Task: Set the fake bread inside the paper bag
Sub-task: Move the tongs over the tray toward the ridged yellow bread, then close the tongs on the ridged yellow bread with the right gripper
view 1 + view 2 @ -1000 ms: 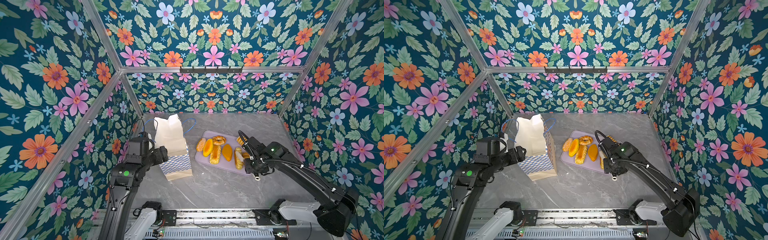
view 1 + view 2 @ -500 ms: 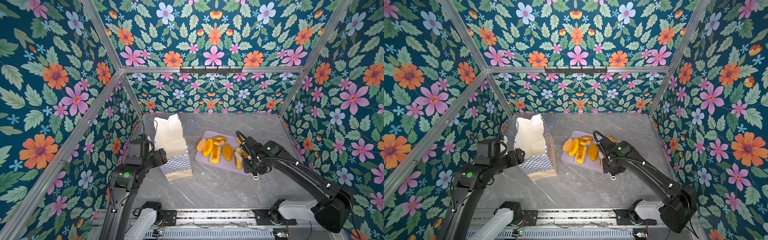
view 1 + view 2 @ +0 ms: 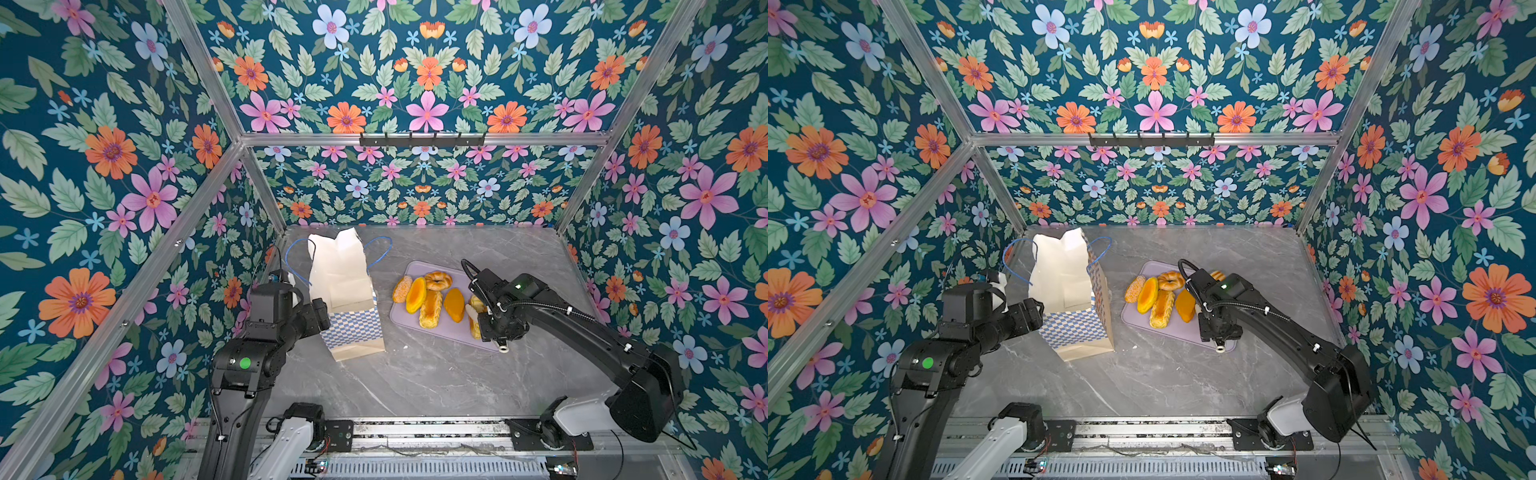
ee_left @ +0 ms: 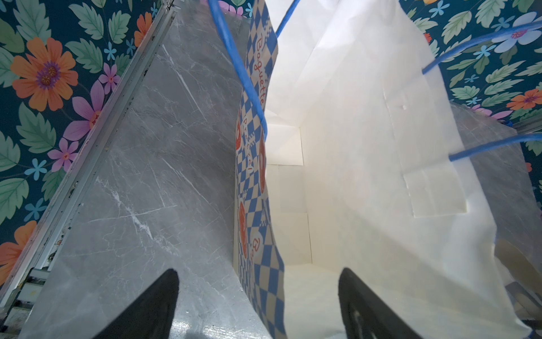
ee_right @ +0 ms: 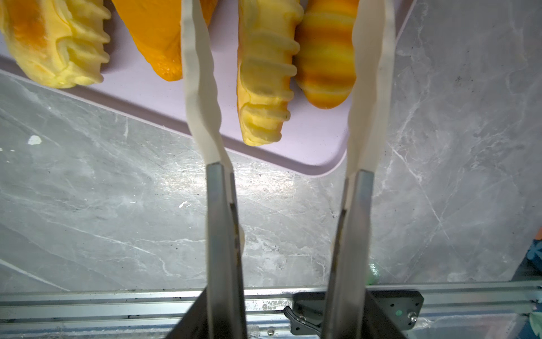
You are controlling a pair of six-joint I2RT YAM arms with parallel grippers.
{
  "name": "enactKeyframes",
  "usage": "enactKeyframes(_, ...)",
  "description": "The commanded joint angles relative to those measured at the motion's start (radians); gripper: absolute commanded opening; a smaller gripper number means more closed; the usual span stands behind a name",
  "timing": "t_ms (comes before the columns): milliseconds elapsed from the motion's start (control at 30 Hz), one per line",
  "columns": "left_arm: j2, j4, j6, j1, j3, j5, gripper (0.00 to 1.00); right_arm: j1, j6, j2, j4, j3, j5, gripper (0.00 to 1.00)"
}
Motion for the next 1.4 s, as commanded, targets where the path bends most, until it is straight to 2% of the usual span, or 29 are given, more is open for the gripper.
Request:
enactKeyframes(0, -0.006, -0.001, -0.004, 0.000, 0.008, -0.020, 0.86, -0.016, -0.009, 0.010, 0.020, 0.004, -0.004, 0.53)
enactKeyframes(367, 0.008, 0.017, -0.005, 0.000, -0.007, -0.025, 0.86, -0.055, -0.033, 0.043, 0.085, 0.001, -0.067, 0.50)
enactKeyframes(833, 0.036, 0.041, -0.007, 0.001, -0.012, -0.032, 0.86, -0.099, -0.053, 0.099, 0.122, 0.012, -0.081, 0.48)
enactKeyframes(1033, 0.050, 0.046, -0.011, 0.000, 0.004, -0.022, 0.86, -0.099, -0.053, 0.105, 0.130, 0.010, -0.085, 0.41)
enactKeyframes(1367, 0.075, 0.045, -0.001, 0.000, 0.018, -0.059, 0.85, -0.099, -0.037, 0.006, 0.086, 0.035, -0.056, 0.28)
